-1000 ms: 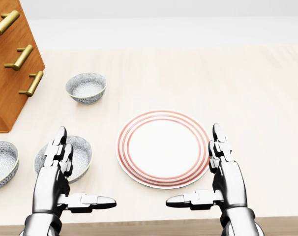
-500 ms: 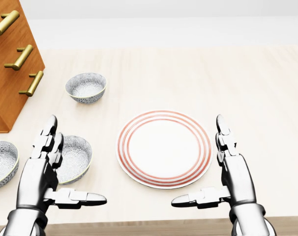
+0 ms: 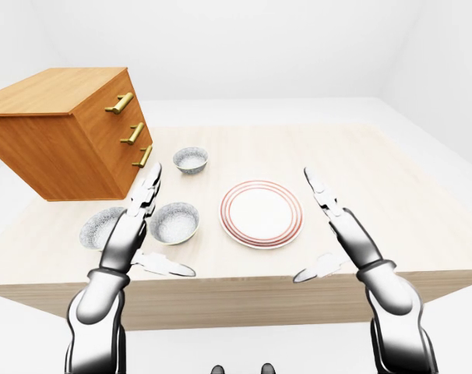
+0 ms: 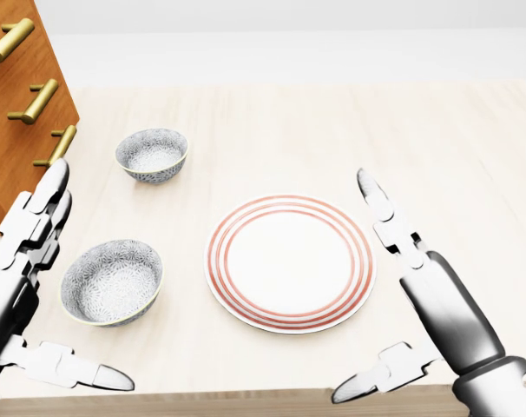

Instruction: Put the bowl in the middle on the plate.

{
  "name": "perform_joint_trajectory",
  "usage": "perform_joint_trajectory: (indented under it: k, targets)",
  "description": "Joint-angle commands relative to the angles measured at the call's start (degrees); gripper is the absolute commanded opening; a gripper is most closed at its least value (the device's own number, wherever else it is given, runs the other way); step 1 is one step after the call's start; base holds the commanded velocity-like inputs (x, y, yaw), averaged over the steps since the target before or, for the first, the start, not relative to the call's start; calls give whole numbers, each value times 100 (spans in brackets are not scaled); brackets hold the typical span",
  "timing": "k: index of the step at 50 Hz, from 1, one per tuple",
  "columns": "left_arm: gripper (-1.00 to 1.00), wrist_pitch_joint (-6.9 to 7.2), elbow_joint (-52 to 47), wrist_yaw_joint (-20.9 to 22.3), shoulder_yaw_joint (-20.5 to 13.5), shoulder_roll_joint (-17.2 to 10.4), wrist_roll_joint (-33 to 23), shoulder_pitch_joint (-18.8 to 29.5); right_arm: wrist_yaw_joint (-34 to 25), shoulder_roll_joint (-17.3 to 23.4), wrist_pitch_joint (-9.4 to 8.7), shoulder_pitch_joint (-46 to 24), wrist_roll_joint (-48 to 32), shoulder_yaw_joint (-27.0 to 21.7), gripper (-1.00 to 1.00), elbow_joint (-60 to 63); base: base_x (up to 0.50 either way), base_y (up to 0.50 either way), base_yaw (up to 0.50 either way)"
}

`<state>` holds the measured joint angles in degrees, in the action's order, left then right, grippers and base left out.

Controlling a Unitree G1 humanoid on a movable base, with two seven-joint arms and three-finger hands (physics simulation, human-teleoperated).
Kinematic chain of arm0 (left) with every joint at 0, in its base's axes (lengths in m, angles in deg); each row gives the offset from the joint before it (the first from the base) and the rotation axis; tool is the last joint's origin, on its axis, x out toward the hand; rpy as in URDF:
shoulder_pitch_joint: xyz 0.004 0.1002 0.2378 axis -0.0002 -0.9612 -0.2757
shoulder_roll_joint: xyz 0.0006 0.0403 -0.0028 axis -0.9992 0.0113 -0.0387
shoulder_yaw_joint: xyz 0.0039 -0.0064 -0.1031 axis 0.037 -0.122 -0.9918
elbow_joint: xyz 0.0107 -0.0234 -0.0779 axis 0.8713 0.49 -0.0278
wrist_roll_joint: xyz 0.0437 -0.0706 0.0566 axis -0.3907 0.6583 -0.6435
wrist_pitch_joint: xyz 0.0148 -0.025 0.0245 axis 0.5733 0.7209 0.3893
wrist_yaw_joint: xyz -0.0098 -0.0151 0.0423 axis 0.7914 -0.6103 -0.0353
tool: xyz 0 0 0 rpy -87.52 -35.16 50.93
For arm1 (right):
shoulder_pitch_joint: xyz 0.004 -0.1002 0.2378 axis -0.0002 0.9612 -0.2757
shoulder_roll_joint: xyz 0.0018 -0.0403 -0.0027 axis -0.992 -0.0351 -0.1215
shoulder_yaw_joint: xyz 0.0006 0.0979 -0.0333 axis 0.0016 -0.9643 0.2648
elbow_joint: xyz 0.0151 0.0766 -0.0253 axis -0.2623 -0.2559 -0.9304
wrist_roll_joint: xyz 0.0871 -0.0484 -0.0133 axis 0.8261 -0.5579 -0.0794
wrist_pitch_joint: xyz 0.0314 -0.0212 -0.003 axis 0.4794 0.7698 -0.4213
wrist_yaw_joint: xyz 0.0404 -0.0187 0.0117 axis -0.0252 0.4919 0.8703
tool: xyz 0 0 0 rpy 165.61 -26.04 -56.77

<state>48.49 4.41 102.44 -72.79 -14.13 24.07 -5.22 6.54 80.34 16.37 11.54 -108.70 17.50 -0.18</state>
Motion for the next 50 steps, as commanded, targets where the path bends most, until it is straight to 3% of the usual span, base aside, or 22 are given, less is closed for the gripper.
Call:
perform_joint_trajectory:
  k: [1,8,17,24,31,50]
  targets:
    - [100,0,-341,809,-472,-70,-331,-190,-1424,138,0,99,-710,-328,100,1023,0,0,0]
    - [100,0,-534,1074,-629,1,-456,-294,-1470,249,0,115,-924,-750,100,1384,0,0,0]
    - [100,0,-263,1047,-658,128,-459,-464,-1470,0,0,368,-866,-1117,100,1649,0,0,0]
    - [100,0,112,940,-643,166,-427,-532,-1470,-169,0,582,-766,-1014,100,1721,0,0,0]
    - [100,0,335,885,-599,181,-436,-619,-1470,-149,0,575,-367,-1211,100,1737,2,0,0]
    - [100,0,289,844,-464,271,-515,-723,-1470,-182,0,648,-313,-1096,100,1579,38,0,0]
